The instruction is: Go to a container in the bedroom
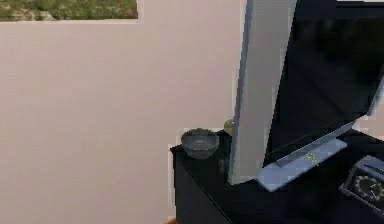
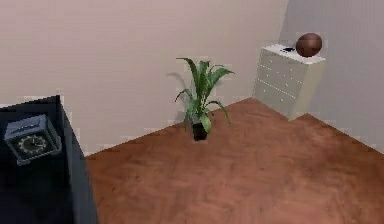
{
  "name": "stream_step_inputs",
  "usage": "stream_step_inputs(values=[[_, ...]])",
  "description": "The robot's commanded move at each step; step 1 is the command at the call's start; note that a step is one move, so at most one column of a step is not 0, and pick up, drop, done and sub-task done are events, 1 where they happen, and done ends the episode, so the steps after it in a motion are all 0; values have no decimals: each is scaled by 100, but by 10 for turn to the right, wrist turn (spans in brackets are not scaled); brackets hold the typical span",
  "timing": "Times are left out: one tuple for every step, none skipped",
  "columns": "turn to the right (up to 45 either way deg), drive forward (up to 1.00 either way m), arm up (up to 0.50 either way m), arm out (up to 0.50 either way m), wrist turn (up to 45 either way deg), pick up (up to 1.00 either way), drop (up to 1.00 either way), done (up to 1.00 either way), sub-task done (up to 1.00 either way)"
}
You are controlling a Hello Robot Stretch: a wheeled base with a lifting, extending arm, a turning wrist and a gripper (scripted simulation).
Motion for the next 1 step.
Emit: stream_step_inputs(values=[[0, 0, 0, 0, 0, 0, 0, 100, 0]])
